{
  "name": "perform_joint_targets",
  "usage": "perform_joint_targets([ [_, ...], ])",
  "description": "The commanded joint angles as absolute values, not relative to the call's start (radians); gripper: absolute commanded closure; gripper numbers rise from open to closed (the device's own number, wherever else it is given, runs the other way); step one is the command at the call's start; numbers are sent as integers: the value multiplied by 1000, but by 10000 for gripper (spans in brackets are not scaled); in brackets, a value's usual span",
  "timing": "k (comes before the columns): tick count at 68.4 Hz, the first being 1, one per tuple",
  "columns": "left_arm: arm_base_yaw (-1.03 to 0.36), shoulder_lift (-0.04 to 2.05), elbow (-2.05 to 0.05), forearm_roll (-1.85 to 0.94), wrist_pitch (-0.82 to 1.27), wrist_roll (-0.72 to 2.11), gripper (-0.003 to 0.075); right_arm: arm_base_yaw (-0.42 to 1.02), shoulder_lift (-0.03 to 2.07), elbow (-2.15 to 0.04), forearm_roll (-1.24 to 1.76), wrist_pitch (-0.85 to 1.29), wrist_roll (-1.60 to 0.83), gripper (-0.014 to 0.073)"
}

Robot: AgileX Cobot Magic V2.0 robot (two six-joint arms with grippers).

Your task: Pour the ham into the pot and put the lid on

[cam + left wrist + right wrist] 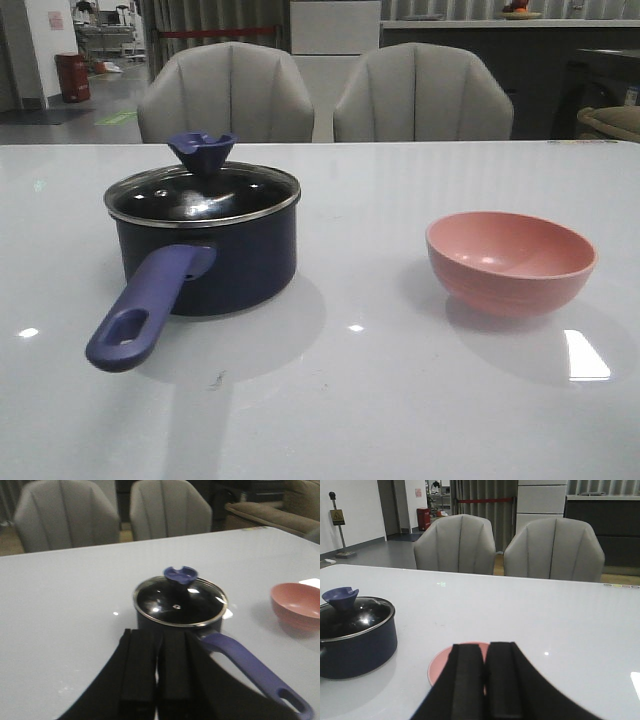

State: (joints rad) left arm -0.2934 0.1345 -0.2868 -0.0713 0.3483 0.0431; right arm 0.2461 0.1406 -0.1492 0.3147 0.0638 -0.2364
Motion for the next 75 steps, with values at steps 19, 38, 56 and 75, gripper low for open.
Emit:
perform_joint_targets([
  [19, -55, -10, -34, -40, -18, 39, 600, 248, 150, -178, 318, -11, -248, 444],
  [38, -51, -25, 26, -40, -81, 39, 600, 248, 150, -178, 318, -8, -248, 444],
  [56, -51, -24, 26, -40, -79, 39, 600, 248, 150, -178, 318, -8, -248, 444],
  [75, -51, -24, 26, -40, -79, 39, 599, 248, 150, -178, 318, -8, -248, 444],
])
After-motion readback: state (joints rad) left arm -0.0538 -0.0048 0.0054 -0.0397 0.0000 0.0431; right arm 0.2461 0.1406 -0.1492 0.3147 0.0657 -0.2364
